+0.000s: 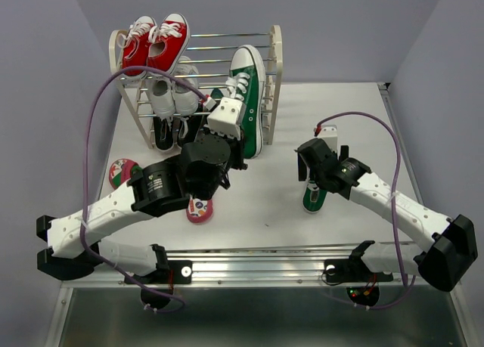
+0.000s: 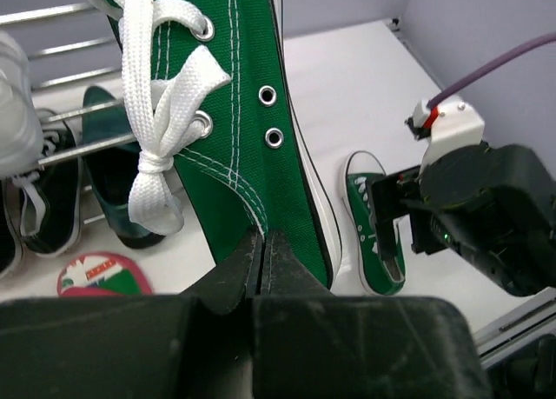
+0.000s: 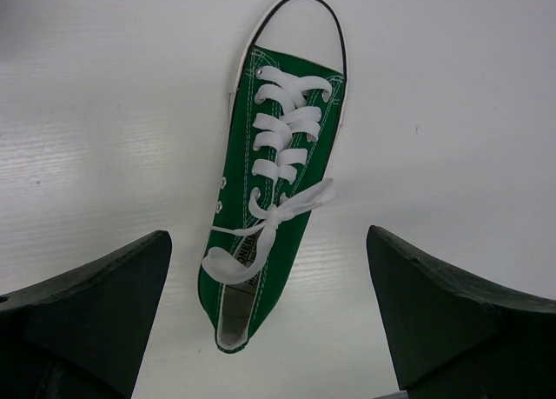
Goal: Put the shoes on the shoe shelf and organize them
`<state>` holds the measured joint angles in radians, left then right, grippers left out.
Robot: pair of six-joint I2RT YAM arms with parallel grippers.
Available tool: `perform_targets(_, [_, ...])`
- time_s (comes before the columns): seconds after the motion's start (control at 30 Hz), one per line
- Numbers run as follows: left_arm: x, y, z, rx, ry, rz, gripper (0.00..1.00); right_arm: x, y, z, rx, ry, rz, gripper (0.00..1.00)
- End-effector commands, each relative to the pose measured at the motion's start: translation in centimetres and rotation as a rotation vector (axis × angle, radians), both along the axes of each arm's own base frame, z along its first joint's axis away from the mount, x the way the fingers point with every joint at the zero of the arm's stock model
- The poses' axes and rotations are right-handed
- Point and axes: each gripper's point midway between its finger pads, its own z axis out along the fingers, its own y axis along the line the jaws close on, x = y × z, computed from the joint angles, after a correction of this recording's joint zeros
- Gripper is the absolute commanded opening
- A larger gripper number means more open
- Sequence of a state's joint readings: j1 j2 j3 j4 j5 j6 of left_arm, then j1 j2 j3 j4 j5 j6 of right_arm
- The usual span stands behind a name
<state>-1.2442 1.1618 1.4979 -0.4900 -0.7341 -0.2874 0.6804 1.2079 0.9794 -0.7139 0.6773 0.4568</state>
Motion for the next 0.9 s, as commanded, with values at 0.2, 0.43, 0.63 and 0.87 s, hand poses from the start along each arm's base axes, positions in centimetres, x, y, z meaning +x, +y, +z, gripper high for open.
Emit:
perform_targets(0.2, [5.3,2.5,12.6,-0.046,-0.302,0.038,0.0,1.0,0.2,1.5,0.038,-0.076,-0.003,1.0])
perform_targets(0.43, [11.4,5.1,12.8,0.085,-0.305,0.15,0.0,1.1,0.2,1.8,0.033,-0.08,-0.004,1.0])
perform_targets(0.63, [16.0,6.5,14.2,0.138,-0.328,0.119,0.0,1.0,0.0,2.3,0.036,-0.096,-0.008,1.0])
perform_targets(0.87, [19.8,8.9,11.6,0.269,-0.257,0.168,0.0,0.9,-0.2,2.3,0.032,-0.1,-0.011,1.0])
